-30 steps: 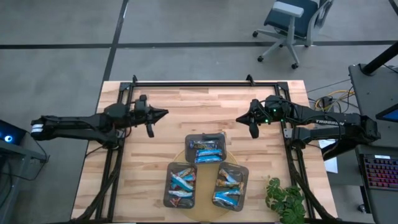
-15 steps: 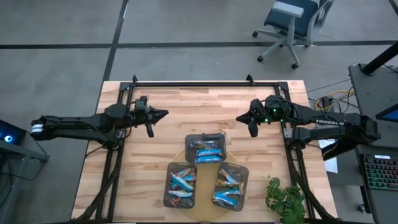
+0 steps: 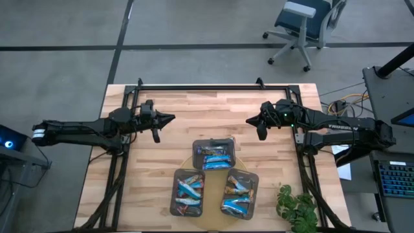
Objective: Pick and place Granola Bars by type
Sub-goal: Put the yellow granola bar into the bottom right black bin
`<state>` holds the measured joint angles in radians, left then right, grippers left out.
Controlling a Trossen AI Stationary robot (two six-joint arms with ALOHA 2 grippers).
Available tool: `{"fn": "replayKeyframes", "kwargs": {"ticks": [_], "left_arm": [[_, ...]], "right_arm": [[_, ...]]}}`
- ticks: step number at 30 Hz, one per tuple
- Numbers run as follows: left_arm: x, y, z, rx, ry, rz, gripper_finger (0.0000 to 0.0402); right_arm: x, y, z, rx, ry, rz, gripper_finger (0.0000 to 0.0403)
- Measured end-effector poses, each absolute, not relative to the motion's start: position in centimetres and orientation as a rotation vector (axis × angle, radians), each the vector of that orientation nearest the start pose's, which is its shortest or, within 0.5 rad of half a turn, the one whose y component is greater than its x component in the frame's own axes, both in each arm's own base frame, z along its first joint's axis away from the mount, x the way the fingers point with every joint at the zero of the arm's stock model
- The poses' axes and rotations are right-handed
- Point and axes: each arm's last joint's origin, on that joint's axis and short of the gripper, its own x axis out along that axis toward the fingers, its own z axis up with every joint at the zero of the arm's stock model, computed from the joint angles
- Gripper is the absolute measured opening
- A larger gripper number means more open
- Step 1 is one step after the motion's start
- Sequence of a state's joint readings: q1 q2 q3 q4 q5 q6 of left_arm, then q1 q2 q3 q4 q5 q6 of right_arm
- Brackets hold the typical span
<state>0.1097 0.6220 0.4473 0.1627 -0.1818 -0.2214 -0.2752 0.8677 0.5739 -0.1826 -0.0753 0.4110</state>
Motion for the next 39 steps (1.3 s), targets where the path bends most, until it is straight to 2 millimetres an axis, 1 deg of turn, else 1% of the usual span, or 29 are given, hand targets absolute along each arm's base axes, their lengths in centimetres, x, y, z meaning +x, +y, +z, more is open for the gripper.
{"fn": "replayKeyframes", "kwargs": {"ticks": [25,31,39], "left_arm": [[15.19,2.21,27.3,-0.248,-0.026,0.294,0.0],[15.19,2.21,27.31,-0.263,-0.029,0.294,0.0],[15.19,2.21,27.31,-0.263,-0.029,0.294,0.0]], "right_arm": [[18.01,-4.86,24.43,0.477,0.434,-0.289,0.0009],[18.03,-4.75,24.43,0.491,0.44,-0.251,0.0009],[17.65,-4.64,23.75,0.518,0.518,-0.27,0.0009]]}}
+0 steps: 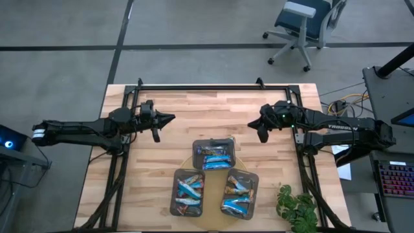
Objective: Pick and place Granola Bars by type
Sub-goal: Put the yellow granola bar into the bottom right black bin
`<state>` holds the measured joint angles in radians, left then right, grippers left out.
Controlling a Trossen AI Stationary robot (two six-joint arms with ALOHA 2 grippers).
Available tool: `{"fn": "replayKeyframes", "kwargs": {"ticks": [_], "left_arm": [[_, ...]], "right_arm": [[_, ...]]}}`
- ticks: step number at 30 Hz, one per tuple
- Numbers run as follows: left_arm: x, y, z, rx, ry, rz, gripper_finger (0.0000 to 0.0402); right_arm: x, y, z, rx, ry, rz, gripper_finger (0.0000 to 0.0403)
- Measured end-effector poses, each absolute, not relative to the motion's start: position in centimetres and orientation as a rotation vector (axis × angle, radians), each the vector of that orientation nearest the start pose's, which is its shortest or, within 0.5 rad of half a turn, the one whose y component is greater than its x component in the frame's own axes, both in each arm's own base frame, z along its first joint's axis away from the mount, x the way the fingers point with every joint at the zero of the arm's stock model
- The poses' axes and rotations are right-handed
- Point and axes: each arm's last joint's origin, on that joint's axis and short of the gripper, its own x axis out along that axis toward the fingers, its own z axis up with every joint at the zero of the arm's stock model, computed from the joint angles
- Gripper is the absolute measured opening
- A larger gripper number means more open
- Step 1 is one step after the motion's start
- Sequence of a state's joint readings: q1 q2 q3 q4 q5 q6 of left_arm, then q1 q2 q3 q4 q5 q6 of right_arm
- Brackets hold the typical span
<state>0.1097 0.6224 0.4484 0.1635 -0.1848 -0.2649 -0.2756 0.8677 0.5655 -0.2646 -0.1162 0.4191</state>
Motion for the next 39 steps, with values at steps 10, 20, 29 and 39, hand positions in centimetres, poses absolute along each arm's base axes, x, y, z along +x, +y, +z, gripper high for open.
{"fn": "replayKeyframes", "kwargs": {"ticks": [10,20,29,39], "left_arm": [[15.2,2.2,27.3,-0.261,-0.028,0.295,0.0],[15.2,2.2,27.2,-0.263,-0.026,0.295,0.0],[15.2,2.2,27.2,-0.296,-0.031,0.295,0.0],[15.2,2.2,27.2,-0.339,-0.035,0.295,0.0]], "right_arm": [[17.6,-4.7,21.5,0.636,0.648,-0.338,0.0009],[20.0,-5.4,18.2,0.759,0.778,-0.421,0.0013],[22.7,-6.1,15.6,0.778,0.764,-0.416,0.0097],[23.8,-6.4,14.2,0.758,0.762,-0.391,0.021]]}}
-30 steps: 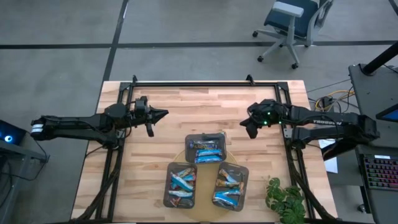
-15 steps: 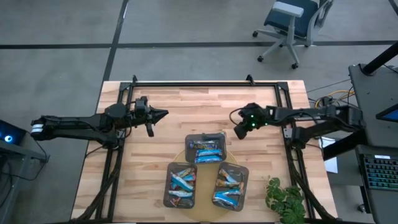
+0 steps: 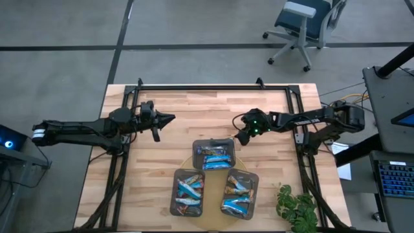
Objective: Pick and place Granola Bars by type
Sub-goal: Put the yellow granola bar into the bottom right black bin
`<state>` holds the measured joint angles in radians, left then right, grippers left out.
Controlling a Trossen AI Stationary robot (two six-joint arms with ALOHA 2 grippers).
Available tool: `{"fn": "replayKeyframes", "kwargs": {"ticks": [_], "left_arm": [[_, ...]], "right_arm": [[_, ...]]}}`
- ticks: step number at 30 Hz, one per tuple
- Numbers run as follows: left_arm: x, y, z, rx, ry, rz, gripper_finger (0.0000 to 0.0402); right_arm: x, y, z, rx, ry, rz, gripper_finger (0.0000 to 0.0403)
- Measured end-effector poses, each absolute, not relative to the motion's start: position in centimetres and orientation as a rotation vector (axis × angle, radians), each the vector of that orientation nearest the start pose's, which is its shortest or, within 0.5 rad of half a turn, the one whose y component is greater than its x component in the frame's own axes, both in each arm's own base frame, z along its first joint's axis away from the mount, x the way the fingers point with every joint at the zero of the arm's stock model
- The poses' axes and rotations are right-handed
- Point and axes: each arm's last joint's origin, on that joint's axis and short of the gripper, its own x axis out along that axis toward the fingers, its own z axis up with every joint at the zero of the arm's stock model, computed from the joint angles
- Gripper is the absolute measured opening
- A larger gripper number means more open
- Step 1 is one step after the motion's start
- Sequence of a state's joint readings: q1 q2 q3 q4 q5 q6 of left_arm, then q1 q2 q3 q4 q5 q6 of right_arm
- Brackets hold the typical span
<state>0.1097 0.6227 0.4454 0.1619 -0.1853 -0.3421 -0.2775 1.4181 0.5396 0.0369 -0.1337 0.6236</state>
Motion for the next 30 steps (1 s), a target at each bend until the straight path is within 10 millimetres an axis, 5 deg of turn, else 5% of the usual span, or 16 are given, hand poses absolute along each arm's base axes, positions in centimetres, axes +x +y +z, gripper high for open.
{"fn": "replayKeyframes", "kwargs": {"ticks": [9,30], "left_arm": [[15.2,2.2,27.2,-0.343,-0.035,0.295,0.0],[15.2,2.2,27.2,-0.372,-0.039,0.295,0.0]], "right_arm": [[23.9,-6.4,14.1,0.709,0.77,-0.364,0.0246],[22.5,-6.3,12.5,0.6,0.731,-0.253,0.0224]]}}
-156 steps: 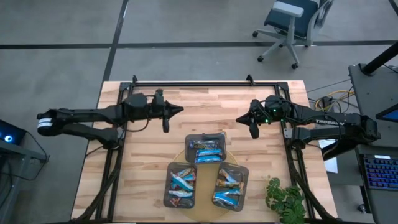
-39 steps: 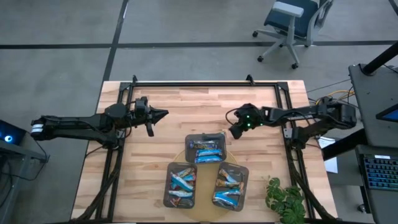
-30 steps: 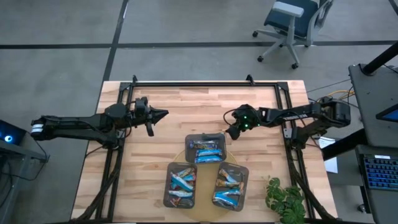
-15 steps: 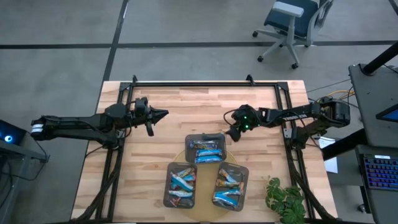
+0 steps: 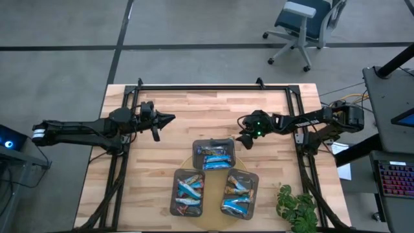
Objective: Pick and place Granola Bars by type
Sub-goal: Put the yellow granola bar into the bottom right black bin
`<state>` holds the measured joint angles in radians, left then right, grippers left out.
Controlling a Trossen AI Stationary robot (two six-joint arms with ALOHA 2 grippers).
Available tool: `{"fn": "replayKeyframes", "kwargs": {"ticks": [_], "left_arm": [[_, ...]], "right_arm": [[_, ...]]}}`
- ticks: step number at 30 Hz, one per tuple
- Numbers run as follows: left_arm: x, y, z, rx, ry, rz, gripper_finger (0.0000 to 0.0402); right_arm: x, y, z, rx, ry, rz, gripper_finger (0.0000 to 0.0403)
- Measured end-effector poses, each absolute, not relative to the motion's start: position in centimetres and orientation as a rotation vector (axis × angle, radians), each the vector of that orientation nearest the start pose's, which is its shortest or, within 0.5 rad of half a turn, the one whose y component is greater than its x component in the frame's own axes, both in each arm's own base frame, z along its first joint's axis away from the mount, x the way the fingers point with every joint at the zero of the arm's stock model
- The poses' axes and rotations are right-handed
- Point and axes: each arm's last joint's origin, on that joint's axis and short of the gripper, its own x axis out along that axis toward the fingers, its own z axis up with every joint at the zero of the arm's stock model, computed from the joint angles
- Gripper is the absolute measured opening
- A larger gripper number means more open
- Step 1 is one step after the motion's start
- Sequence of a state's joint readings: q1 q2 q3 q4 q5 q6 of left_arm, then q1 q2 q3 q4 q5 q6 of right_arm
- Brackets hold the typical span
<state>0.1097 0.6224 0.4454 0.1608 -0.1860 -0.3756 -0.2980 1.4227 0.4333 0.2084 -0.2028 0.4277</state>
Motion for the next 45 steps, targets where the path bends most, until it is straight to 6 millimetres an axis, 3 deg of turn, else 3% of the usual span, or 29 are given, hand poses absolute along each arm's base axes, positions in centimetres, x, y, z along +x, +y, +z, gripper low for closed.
{"fn": "replayKeyframes", "kwargs": {"ticks": [23,31,45], "left_arm": [[15.2,2.21,27.11,-0.383,-0.039,0.296,0.0],[15.21,2.29,26.85,-0.384,-0.033,0.322,0.0],[15.19,2.34,26.86,-0.385,-0.038,0.342,0.0]], "right_arm": [[22.22,-6.23,12.16,0.479,0.734,-0.197,0.0227],[22.26,-6.04,12.15,0.166,0.751,-0.061,0.0226],[22.34,-6.07,12.25,-0.131,0.747,0.056,0.0234]]}}
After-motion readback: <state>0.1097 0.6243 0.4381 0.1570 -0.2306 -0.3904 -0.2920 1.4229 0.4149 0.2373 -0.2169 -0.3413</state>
